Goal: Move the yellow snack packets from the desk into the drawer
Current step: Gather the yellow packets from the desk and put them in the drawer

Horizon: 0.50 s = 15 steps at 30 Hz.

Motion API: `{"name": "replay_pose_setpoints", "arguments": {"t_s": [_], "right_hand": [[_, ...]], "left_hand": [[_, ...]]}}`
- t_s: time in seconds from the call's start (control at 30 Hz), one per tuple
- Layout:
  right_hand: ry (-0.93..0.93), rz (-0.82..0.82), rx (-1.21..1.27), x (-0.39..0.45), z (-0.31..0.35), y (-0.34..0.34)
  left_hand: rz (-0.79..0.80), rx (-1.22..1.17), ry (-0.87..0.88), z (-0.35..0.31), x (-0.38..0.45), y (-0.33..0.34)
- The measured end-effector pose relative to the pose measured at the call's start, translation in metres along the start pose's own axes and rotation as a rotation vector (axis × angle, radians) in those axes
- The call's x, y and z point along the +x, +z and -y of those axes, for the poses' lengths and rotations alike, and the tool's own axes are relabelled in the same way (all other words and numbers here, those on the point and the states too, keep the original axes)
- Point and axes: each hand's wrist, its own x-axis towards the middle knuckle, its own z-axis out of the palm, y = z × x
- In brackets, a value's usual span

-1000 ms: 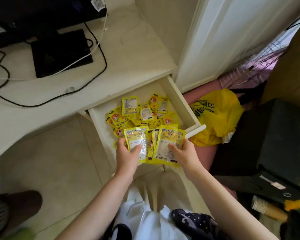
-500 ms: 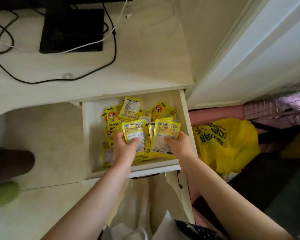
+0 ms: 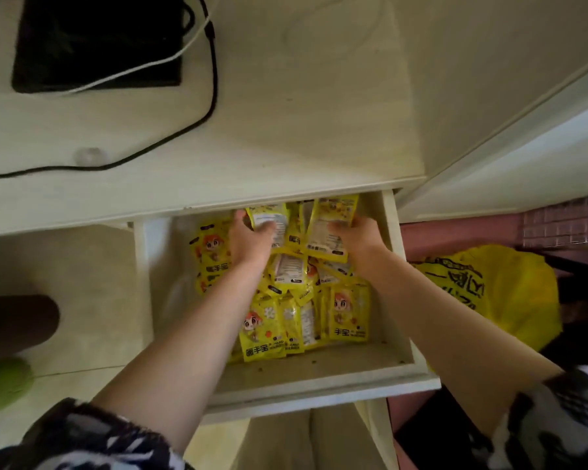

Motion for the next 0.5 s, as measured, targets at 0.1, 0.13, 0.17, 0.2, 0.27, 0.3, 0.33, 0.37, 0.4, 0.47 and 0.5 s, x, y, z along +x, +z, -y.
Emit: {"name": "replay_pose_setpoints", "arguments": {"t_s": [0.1,0.13,0.17,0.2,0.27,0.3,0.33,0.37,0.4,0.47,0.5], "right_hand": [[-0.026,-0.016,-0.066,0.014,-0.002,-0.005],[-0.042,-0.002,-0.125,0.014,-0.003,-0.007],[-0.063,0.01,-0.183,0.013,-0.007,-0.008],[-0.084,0.018,-0.235,0.012,-0.01,-0.009],[-0.108,0.027,-0.326,0.003,-0.014,-0.011],[-0.113,0.024,-0.351,-0.001,-0.016,-0.013],[-0.113,0.023,-0.365,-0.006,-0.017,-0.015],[-0.12,0.027,-0.372,-0.01,-0.018,-0.016],[-0.124,0.029,-0.379,-0.015,-0.018,-0.018],[-0.115,0.029,-0.393,-0.027,-0.019,-0.02],[-0.118,0.035,-0.402,-0.031,-0.021,-0.02]], "left_hand": [[-0.013,0.034,0.006,0.0,0.021,0.006],[-0.023,0.069,0.021,0.002,0.026,0.006],[-0.031,0.11,0.04,0.005,0.029,0.005],[-0.035,0.162,0.066,0.007,0.028,0.004],[-0.037,0.249,0.14,0.012,0.023,-0.001],[-0.031,0.269,0.169,0.015,0.02,-0.005],[-0.026,0.285,0.187,0.017,0.016,-0.009],[-0.025,0.304,0.195,0.02,0.013,-0.013],[-0.027,0.325,0.196,0.022,0.01,-0.017],[-0.03,0.341,0.192,0.028,0.005,-0.024],[-0.03,0.34,0.197,0.029,0.001,-0.028]]}}
